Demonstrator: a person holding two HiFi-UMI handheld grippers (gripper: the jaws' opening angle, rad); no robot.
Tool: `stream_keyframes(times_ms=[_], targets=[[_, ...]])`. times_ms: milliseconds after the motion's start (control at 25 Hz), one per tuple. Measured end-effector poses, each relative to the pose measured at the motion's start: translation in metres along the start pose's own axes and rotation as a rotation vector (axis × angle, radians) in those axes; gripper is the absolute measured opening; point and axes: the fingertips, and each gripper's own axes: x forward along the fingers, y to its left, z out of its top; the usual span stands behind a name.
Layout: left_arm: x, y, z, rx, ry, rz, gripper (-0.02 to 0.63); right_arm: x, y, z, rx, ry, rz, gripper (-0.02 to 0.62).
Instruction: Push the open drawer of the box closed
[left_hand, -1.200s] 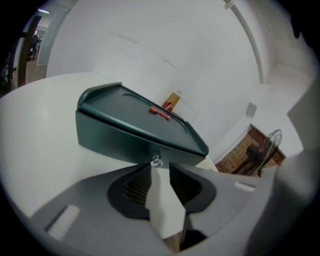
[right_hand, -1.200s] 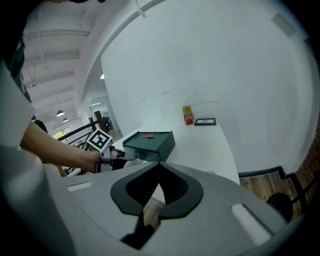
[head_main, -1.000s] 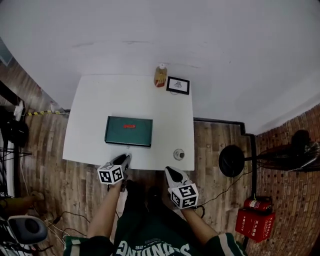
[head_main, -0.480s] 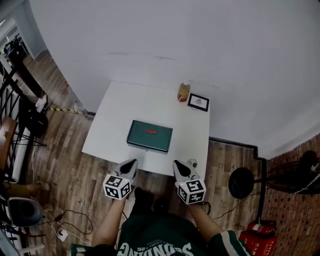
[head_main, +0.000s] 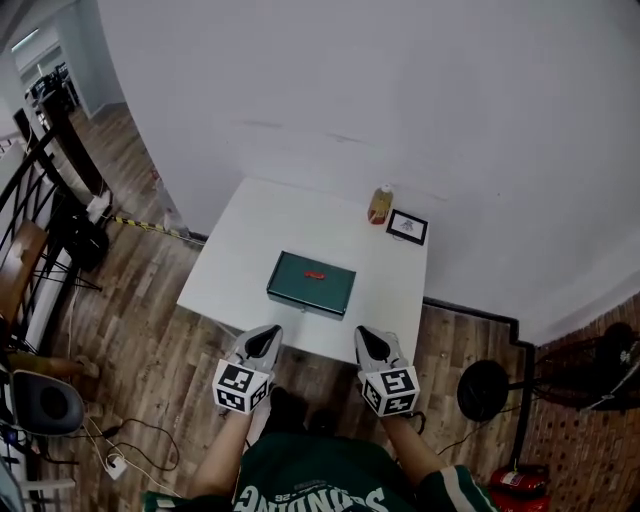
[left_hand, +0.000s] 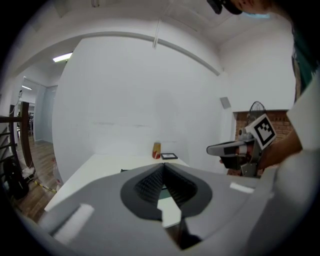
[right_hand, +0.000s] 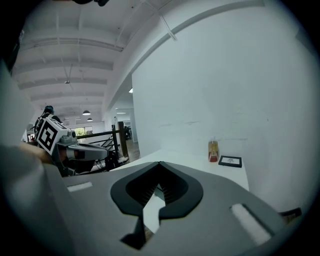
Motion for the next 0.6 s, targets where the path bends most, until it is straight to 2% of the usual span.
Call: stream_keyframes(times_ms=[600], targets=[[-0.005,0.011,-0.003,-0.029,-0.005,0.019,0.052,0.006,0.010,-0.002,-0.013,0.000,0.012,0.002]])
